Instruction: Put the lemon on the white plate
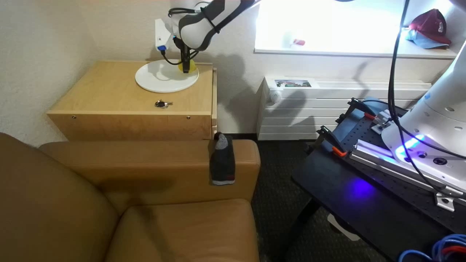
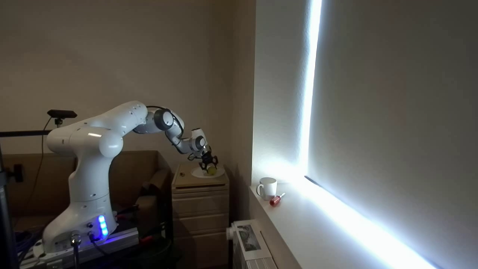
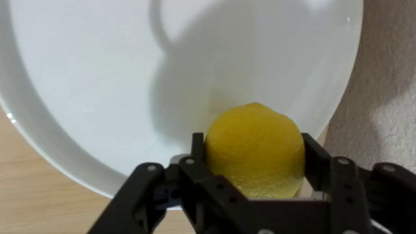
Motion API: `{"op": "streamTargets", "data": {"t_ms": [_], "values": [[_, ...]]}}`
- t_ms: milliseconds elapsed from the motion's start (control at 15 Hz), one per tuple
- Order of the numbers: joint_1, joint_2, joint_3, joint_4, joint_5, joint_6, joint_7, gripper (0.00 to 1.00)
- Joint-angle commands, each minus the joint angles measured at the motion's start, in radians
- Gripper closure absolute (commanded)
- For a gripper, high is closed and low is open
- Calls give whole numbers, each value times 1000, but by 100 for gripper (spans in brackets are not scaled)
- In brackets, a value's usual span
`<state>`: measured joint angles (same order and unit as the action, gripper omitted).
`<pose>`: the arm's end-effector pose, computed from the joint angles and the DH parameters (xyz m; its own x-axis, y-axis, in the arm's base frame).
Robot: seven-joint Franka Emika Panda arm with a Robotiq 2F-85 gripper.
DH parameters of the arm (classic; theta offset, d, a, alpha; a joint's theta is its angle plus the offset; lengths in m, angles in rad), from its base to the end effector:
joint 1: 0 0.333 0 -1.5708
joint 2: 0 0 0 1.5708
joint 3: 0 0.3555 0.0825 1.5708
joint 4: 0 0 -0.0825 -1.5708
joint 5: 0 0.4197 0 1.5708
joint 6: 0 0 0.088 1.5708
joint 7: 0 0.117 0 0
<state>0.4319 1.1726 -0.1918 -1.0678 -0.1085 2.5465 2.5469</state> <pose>0.8192 0.2661 0.1228 -0.4717 -0.8772 -0.0898 -0.8007 0.4687 -0.3730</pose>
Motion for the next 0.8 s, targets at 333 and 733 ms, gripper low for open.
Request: {"op": "streamTargets", "data": {"t_ms": [333, 733], "values": [[-38, 126, -57, 210, 212, -80, 58, 55], [-74, 100, 91, 233, 205, -93, -60, 55]]}}
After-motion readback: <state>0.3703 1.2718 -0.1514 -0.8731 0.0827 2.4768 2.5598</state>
